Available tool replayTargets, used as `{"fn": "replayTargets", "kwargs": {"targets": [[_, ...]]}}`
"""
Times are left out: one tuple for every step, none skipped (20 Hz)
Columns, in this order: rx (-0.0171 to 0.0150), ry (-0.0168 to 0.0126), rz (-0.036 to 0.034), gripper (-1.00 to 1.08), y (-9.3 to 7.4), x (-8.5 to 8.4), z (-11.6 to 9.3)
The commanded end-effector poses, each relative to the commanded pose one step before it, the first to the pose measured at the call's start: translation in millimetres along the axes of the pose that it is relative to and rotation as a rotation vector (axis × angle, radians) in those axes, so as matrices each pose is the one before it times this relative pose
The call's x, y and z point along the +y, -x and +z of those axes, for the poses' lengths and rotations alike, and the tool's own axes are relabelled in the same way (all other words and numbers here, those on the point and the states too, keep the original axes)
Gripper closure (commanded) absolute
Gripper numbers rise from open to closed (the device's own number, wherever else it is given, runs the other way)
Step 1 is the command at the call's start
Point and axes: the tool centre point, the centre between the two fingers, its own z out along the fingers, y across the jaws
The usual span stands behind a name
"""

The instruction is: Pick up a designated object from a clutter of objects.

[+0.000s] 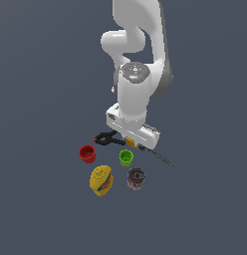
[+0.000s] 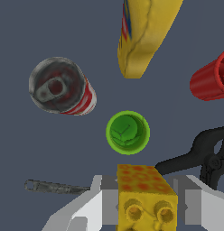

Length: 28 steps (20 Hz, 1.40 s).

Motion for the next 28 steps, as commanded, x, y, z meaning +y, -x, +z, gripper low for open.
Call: {"fn": "replayTargets", "kwargs": {"targets": [[-0.00258,0.002,-0.0008,1.08,-5.39,-5.96,-22.96],[-0.00078,0.00051,-0.00029,1.08,-2.25,-2.43,-9.06],[-0.00104,0.00066,-0.00039,1.08,-2.28,-2.52,-8.88],[-0.00088,0.00055,-0.00033,1.08,-2.28,-2.48,-8.99],[-0.00097,0.00059,-0.00037,1.08,-2.3,-2.52,-8.92],[-0.00097,0.00059,-0.00037,1.08,-2.31,-2.54,-8.91],[-0.00098,0.00058,-0.00038,1.08,-2.33,-2.55,-8.9],[-0.00098,0.00057,-0.00038,1.08,-2.35,-2.57,-8.88],[-0.0009,0.00051,-0.00035,1.08,-2.35,-2.55,-8.92],[-0.00098,0.00056,-0.00039,1.08,-2.38,-2.59,-8.84],[-0.00099,0.00055,-0.00039,1.08,-2.39,-2.61,-8.81],[-0.00099,0.00055,-0.00039,1.08,-2.4,-2.61,-8.71],[-0.0009,0.0005,-0.00036,1.08,-2.34,-2.52,-8.46],[-0.0009,0.0005,-0.00036,1.08,-2.28,-2.47,-8.14],[-0.0009,0.00049,-0.00036,1.08,-2.23,-2.41,-7.83],[-0.00081,0.00044,-0.00033,1.08,-2.17,-2.33,-7.61],[-0.00081,0.00044,-0.00033,1.08,-2.13,-2.28,-7.33],[-0.0007,0.00038,-0.00028,1.08,-2.03,-2.15,-6.97],[-0.00081,0.00044,-0.00033,1.08,-1.93,-2.07,-6.37],[-0.0007,0.00038,-0.00028,1.08,-1.81,-1.92,-5.92],[-0.00057,0.00031,-0.00023,1.08,-1.67,-1.75,-5.5],[-0.00057,0.00031,-0.00023,1.08,-1.56,-1.64,-5.0],[-0.00057,0.00031,-0.00023,1.08,-1.45,-1.53,-4.52],[-0.00041,0.00022,-0.00016,1.08,-1.31,-1.36,-4.19],[-0.00041,0.00022,-0.00016,1.08,-1.21,-1.25,-3.76],[-0.00041,0.00022,-0.00016,1.08,-1.11,-1.16,-3.35],[-0.00041,0.00022,-0.00016,1.08,-1.02,-1.06,-2.97],[0.0,0.0,0.0,1.08,-0.84,-0.81,-2.89]]}}
